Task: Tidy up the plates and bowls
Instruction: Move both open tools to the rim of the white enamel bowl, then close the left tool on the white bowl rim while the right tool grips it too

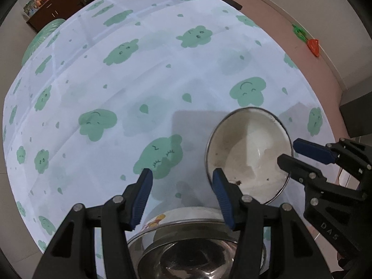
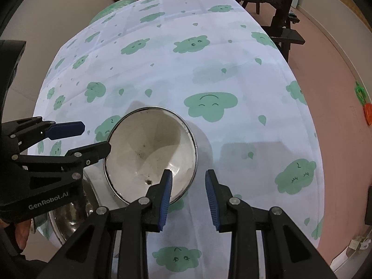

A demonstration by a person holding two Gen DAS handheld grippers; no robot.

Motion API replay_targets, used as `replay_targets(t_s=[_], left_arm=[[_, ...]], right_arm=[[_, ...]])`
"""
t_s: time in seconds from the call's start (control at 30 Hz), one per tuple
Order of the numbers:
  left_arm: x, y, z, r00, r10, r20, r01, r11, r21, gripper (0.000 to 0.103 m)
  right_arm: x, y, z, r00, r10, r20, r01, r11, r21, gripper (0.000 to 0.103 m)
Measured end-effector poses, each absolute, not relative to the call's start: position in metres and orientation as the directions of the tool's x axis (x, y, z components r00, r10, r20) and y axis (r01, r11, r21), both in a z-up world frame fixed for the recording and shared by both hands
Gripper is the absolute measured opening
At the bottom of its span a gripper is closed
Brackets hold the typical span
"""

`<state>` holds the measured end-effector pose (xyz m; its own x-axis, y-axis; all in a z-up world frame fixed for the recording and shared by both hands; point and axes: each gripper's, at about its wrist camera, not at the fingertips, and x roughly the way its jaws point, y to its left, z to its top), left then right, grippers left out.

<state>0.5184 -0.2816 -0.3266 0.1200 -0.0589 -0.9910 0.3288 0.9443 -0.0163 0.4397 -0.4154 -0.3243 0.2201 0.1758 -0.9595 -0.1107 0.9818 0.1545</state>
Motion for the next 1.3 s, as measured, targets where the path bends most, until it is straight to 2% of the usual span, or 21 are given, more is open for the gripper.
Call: replay_targets(t_s=[0.27, 0.43, 0.47, 0.5, 0.7, 0.77, 1.3], left_arm=[[0.52, -0.288, -0.332, 0.109, -0.061, -0.992, 0.349, 0.937, -0.019, 0.05], [0.522, -0.291, -0.336, 0.099, -0.067, -0.993, 0.356, 0.934, -0.028, 0.04], [0.521, -0.292, -0.335, 0.1, -0.068, -0.993, 0.358, 0.933, -0.028, 0.034], [0.521, -0.293, -0.335, 0.1, -0.075, -0.992, 0.362, 0.932, -0.034, 0.026], [0.519, -0.302, -0.335, 0.094, -0.088, -0.992, 0.388, 0.921, -0.045, 0.013], [0.517, -0.303, -0.337, 0.089, -0.091, -0.992, 0.395, 0.917, -0.049, 0.007], [0.517, -0.292, -0.321, 0.11, -0.111, -0.988, 0.381, 0.923, -0.061, 0.006]], right_arm=[[0.443, -0.416, -0.329, 0.211, 0.18, -0.961, -0.111, 0.981, 0.159, 0.032], [0.443, -0.415, -0.333, 0.202, 0.177, -0.963, -0.111, 0.981, 0.157, 0.032], [0.443, -0.415, -0.334, 0.201, 0.177, -0.964, -0.11, 0.981, 0.157, 0.032], [0.443, -0.414, -0.334, 0.201, 0.176, -0.964, -0.11, 0.982, 0.156, 0.028], [0.443, -0.413, -0.337, 0.196, 0.19, -0.962, -0.114, 0.979, 0.17, 0.015], [0.442, -0.412, -0.337, 0.199, 0.195, -0.96, -0.118, 0.978, 0.175, 0.014], [0.438, -0.412, -0.315, 0.233, 0.209, -0.95, -0.122, 0.975, 0.185, 0.011]])
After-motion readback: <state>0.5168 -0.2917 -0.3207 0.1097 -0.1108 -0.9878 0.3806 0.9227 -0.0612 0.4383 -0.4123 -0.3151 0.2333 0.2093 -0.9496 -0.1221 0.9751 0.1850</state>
